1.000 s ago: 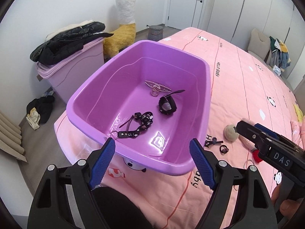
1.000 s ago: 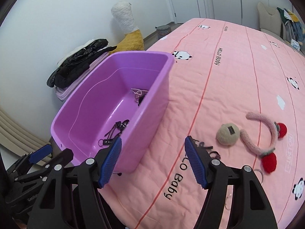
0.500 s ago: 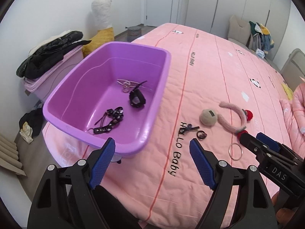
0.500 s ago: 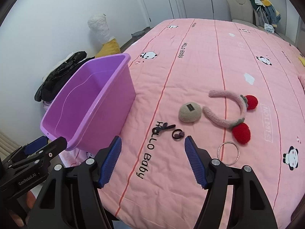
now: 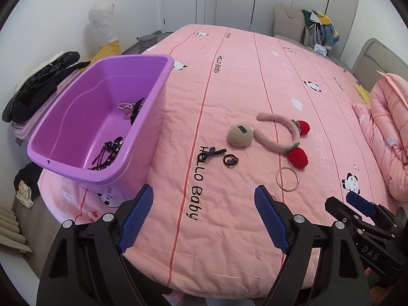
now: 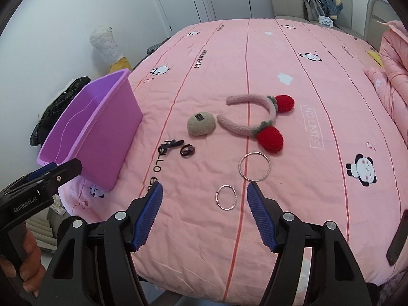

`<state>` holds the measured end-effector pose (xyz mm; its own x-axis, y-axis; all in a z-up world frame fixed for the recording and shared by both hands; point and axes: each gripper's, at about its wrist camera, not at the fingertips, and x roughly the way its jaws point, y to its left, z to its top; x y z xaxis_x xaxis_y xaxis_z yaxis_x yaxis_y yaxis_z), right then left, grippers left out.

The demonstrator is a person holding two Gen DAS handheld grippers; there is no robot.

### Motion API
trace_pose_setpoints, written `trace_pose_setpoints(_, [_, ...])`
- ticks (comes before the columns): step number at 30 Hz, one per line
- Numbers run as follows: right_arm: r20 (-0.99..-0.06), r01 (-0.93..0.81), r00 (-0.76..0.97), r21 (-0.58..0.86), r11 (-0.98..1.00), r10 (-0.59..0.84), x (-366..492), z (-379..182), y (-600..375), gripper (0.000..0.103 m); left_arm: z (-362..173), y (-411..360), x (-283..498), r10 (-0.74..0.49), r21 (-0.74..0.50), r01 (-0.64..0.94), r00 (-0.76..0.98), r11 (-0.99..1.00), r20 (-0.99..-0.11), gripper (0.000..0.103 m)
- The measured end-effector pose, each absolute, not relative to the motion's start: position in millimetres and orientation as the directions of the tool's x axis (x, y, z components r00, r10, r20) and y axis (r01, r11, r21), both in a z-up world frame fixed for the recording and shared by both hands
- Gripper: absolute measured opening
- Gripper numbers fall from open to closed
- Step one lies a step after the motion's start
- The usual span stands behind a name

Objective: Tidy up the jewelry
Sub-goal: 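Move both open tools back over the bed toward the headband and hair ties, then grasp the navy hair tie with the left tool while the right tool grasps the pink headband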

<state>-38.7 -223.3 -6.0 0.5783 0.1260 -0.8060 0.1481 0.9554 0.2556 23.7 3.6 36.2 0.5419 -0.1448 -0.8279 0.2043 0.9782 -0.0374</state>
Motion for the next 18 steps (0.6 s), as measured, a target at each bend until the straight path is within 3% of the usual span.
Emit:
trace_pose_setpoints(9, [-0.825,0.259,0.559,0.269,0.928,0.083,-61,-36,-267,0.066,4,-11,23,-0.181,-0.062,0.247,0.497,0.967,-0.849,0.083])
trace_pose_setpoints(18, [-0.844,0.291,0.529,0.28,0.915,0.09,-44,-68,-283,0.066,-26,-1,54,-0.142,-0.062,0.181,0.472,0.982,-0.87,0.083])
